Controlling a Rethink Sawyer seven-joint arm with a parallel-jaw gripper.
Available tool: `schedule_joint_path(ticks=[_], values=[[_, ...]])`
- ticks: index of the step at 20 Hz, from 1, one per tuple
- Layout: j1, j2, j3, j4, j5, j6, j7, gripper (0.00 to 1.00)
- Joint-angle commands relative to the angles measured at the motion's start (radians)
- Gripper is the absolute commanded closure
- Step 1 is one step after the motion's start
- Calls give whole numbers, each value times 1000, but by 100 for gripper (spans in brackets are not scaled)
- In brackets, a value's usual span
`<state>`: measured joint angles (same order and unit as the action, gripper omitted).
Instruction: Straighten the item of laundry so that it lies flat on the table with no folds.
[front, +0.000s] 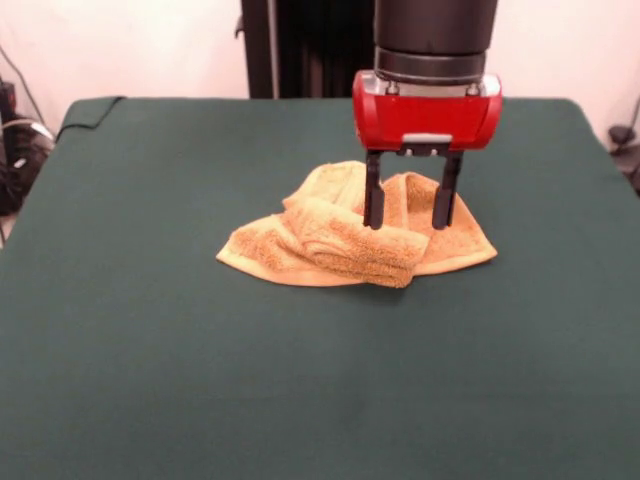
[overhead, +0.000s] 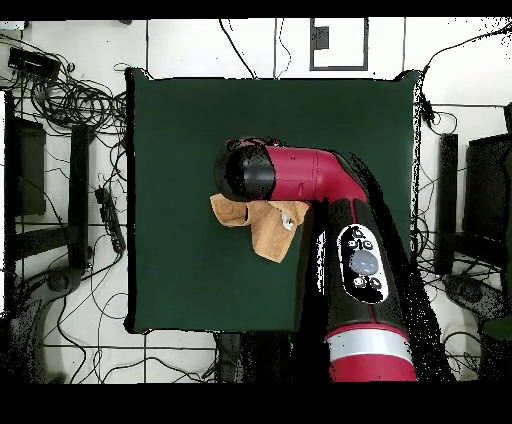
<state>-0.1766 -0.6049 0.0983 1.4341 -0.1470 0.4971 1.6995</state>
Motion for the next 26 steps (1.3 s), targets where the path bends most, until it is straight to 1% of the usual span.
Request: schedule_joint_path(ticks=[1, 4, 10, 16, 19, 26], values=[[2, 46, 127, 39, -20, -24, 12, 0], [-8, 46, 138, 56, -38, -48, -7, 0], [-18, 48, 146, 82, -71, -90, 9, 0], [-20, 60, 148, 87, -94, -113, 24, 0], [-28, 62, 151, 88, -101, -105, 17, 0], [-64, 49, 174, 91, -104, -29, -44, 0]])
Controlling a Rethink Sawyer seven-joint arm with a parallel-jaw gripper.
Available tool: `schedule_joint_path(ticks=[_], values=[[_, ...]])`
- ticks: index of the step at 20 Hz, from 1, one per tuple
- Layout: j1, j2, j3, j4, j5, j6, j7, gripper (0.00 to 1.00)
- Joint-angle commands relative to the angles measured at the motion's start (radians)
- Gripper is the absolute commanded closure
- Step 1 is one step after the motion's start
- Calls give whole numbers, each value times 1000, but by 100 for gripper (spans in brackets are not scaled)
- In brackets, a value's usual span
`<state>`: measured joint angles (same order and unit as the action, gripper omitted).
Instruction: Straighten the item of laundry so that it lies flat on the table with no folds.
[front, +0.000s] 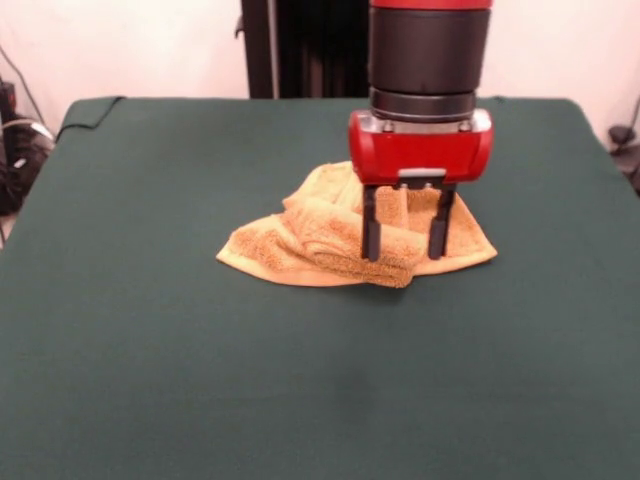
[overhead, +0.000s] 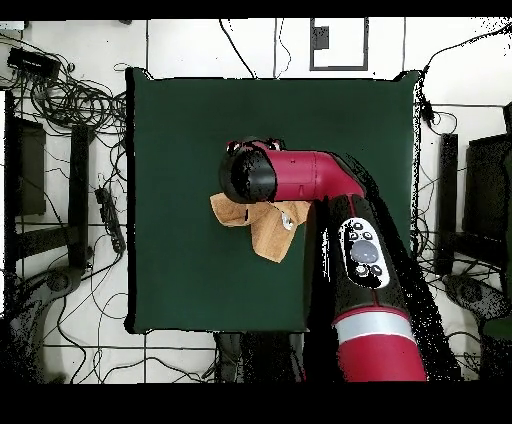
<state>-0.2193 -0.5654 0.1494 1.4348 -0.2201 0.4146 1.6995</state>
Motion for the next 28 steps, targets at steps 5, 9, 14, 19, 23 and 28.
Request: schedule_joint_path(ticks=[5, 9, 14, 19, 23, 28], values=[[-29, 1, 127, 97, -40, 70, -56, 0], [-30, 1, 128, 97, -44, 74, -58, 0], [-23, 2, 123, 104, -43, 75, -46, 0], [-7, 1, 109, 123, -35, 63, -8, 0], [0, -5, 108, 147, -20, 68, 15, 0], [-5, -2, 116, 164, -11, 69, 20, 0]])
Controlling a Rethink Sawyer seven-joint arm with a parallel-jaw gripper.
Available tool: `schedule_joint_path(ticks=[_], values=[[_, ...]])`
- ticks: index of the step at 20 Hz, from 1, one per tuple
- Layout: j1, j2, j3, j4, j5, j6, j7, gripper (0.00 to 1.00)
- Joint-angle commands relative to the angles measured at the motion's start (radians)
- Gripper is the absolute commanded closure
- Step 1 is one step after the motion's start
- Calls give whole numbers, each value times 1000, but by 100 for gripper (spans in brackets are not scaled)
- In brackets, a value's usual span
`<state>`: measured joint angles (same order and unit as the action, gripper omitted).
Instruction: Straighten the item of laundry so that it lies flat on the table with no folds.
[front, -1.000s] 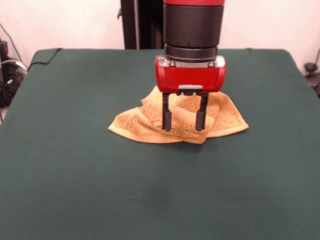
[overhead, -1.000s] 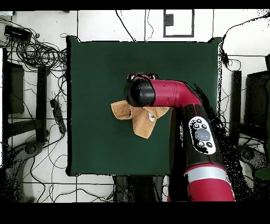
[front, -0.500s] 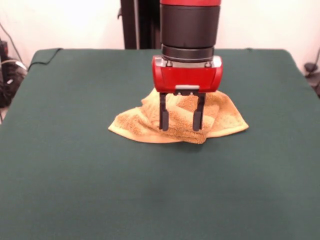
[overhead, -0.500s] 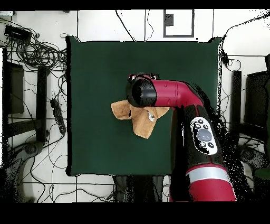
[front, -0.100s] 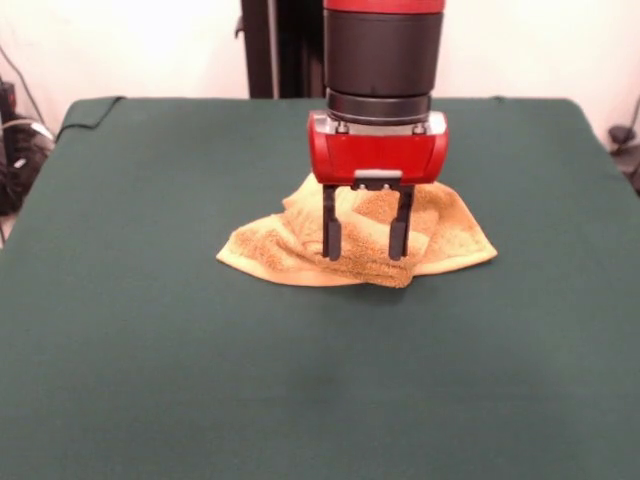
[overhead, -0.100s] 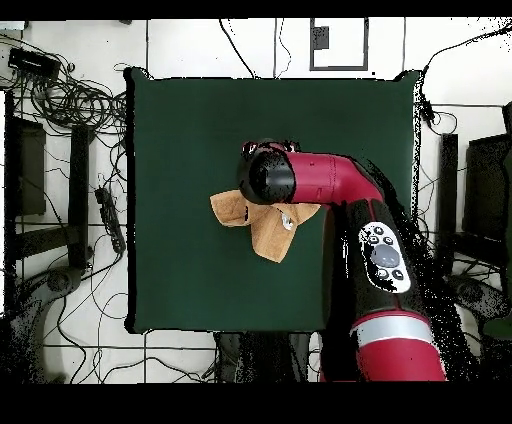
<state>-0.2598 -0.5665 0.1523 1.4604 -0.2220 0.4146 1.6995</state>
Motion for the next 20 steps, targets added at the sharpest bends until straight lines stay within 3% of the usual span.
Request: schedule_joint_path(ticks=[1, 20], values=[[34, 0, 114, 141, -8, 68, 21, 0], [47, -22, 94, 217, 17, 42, 79, 0]])
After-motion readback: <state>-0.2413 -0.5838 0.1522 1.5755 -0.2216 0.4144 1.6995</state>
